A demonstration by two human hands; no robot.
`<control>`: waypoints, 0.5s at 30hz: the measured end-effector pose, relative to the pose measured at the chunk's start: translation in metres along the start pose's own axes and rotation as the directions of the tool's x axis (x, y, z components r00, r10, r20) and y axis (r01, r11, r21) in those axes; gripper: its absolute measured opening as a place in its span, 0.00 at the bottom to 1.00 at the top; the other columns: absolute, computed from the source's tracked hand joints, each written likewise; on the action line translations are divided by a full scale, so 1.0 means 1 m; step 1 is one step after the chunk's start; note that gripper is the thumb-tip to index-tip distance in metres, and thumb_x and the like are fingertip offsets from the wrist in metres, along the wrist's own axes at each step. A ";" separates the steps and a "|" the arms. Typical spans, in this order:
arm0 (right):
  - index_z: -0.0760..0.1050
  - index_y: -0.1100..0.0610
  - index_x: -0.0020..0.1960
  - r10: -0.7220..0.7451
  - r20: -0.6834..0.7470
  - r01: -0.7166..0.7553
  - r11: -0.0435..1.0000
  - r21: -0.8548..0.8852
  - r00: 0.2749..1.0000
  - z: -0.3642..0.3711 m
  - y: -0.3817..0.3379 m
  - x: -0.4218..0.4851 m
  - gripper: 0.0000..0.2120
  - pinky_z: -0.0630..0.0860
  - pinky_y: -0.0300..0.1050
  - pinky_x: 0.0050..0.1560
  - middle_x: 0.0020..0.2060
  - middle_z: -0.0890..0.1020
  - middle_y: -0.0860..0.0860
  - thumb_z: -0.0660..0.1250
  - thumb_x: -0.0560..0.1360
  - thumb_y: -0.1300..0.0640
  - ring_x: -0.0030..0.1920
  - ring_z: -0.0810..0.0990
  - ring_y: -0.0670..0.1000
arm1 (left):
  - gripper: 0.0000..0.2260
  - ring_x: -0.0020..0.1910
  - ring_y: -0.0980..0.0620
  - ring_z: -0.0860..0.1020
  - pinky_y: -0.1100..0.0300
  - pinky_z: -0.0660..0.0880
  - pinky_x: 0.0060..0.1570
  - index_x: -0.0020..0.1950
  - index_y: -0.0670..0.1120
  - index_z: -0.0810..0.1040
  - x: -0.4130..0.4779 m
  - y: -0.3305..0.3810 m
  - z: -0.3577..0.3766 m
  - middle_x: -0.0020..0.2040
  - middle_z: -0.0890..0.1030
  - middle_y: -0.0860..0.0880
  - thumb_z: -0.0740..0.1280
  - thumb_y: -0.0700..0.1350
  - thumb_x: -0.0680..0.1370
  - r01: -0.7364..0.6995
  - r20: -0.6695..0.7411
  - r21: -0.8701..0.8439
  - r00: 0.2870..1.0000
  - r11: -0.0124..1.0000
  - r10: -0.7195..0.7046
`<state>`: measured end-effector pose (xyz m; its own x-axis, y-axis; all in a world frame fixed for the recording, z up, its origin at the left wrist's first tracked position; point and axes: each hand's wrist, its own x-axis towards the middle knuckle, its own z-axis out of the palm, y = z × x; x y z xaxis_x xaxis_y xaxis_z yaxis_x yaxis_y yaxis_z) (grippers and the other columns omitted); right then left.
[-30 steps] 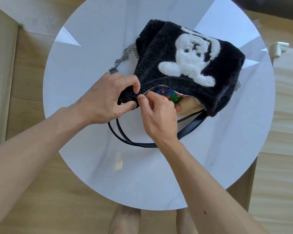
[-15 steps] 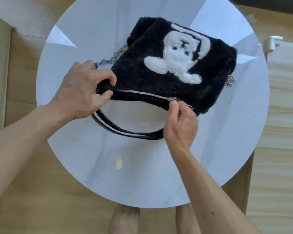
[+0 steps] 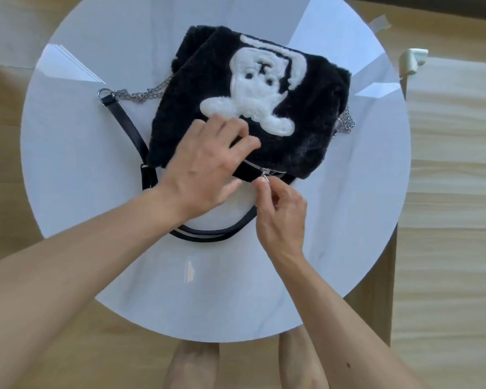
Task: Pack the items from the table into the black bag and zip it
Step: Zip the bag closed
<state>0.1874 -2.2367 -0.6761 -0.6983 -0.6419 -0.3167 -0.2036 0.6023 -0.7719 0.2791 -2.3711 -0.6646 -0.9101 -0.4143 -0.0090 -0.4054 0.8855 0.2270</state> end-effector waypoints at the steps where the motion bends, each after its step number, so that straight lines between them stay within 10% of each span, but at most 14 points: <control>1: 0.62 0.57 0.32 -0.011 0.014 0.011 1.000 0.023 1.000 -0.001 0.002 0.002 0.21 0.60 0.48 0.30 0.25 0.61 0.47 0.62 0.81 0.53 0.28 0.60 0.47 | 0.24 0.57 0.43 0.72 0.49 0.69 0.49 0.64 0.47 0.73 0.009 0.008 0.006 0.59 0.75 0.46 0.71 0.53 0.70 -0.017 0.023 0.020 1.000 1.000 0.017; 7: 0.72 0.52 0.42 0.003 -0.083 0.000 0.999 0.038 0.997 -0.027 0.025 0.025 0.07 0.72 0.42 0.40 0.36 0.76 0.46 0.71 0.72 0.54 0.38 0.73 0.46 | 0.11 0.54 0.43 0.75 0.50 0.66 0.52 0.55 0.45 0.80 0.041 0.008 0.027 0.50 0.80 0.47 0.62 0.38 0.76 -0.038 0.039 0.086 0.999 0.996 0.035; 9: 0.69 0.51 0.55 0.079 -0.140 -0.078 0.997 0.012 0.987 -0.040 0.038 0.039 0.20 0.73 0.42 0.52 0.51 0.73 0.46 0.73 0.68 0.55 0.52 0.73 0.48 | 0.10 0.51 0.44 0.76 0.50 0.65 0.51 0.53 0.45 0.81 0.046 0.002 0.027 0.48 0.81 0.47 0.65 0.38 0.75 -0.046 0.039 0.030 0.998 0.998 0.045; 11: 0.65 0.50 0.64 0.113 0.005 -0.113 0.993 -0.027 0.994 -0.048 0.047 0.054 0.28 0.70 0.38 0.58 0.59 0.71 0.44 0.74 0.68 0.55 0.61 0.70 0.48 | 0.08 0.49 0.45 0.75 0.52 0.64 0.51 0.52 0.45 0.81 0.047 -0.001 0.025 0.47 0.80 0.48 0.67 0.40 0.74 -0.055 0.054 -0.007 0.997 0.998 0.055; 15: 0.77 0.58 0.54 0.136 0.230 -0.158 0.984 0.079 0.964 -0.065 0.049 0.080 0.08 0.76 0.46 0.51 0.47 0.84 0.51 0.68 0.75 0.62 0.49 0.81 0.50 | 0.09 0.51 0.45 0.75 0.51 0.64 0.53 0.53 0.45 0.80 0.047 -0.002 0.021 0.47 0.79 0.48 0.70 0.41 0.74 -0.046 0.088 -0.045 0.995 0.998 0.050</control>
<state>0.0773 -2.2272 -0.7037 -0.5426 -0.6460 -0.5369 -0.0364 0.6567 -0.7533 0.2356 -2.3877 -0.6857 -0.9333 -0.3494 -0.0834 -0.3586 0.8933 0.2711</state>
